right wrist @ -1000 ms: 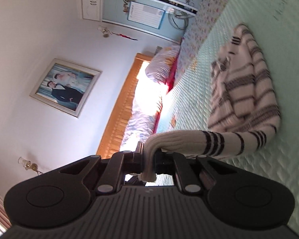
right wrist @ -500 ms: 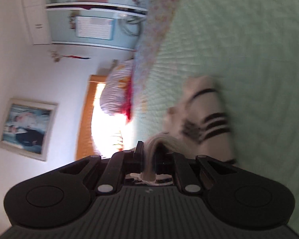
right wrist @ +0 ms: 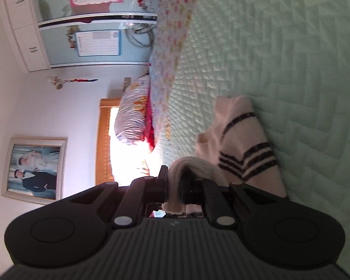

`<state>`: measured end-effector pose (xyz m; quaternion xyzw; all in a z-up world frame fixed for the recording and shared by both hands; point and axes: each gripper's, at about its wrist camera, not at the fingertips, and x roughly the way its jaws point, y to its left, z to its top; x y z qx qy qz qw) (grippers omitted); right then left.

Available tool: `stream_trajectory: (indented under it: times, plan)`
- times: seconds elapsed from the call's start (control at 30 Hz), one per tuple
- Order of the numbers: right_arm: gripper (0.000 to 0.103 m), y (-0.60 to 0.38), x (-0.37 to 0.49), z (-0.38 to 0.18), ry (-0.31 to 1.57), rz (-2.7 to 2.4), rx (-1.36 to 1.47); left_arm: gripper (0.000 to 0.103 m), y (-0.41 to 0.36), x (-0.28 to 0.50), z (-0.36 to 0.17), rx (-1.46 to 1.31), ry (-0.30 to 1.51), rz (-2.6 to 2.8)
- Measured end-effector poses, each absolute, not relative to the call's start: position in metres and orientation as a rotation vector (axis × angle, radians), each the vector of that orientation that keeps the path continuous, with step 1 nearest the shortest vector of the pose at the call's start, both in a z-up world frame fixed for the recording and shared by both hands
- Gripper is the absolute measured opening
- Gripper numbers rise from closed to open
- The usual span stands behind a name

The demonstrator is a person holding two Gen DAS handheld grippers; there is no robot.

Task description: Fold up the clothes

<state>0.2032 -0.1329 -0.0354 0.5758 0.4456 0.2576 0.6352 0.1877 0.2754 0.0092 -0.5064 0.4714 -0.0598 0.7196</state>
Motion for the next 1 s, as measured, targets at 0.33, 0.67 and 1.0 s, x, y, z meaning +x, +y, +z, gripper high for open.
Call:
stream_trajectory:
  times: [0.33, 0.67, 1.0]
  plan:
    - [0.063, -0.139, 0.202, -0.044, 0.954, 0.539, 1.425, 0.069, 0.299, 0.162, 0.042, -1.255, 0.832, -0.16]
    - [0.066, -0.128, 0.188, -0.033, 1.006, 0.607, 1.331, 0.068, 0.252, 0.178, 0.018, -1.066, 0.934, -0.184]
    - [0.07, -0.151, 0.129, 0.014, 0.957, 0.722, 1.125, 0.069, 0.247, 0.126, 0.079, -0.734, 0.933, -0.164]
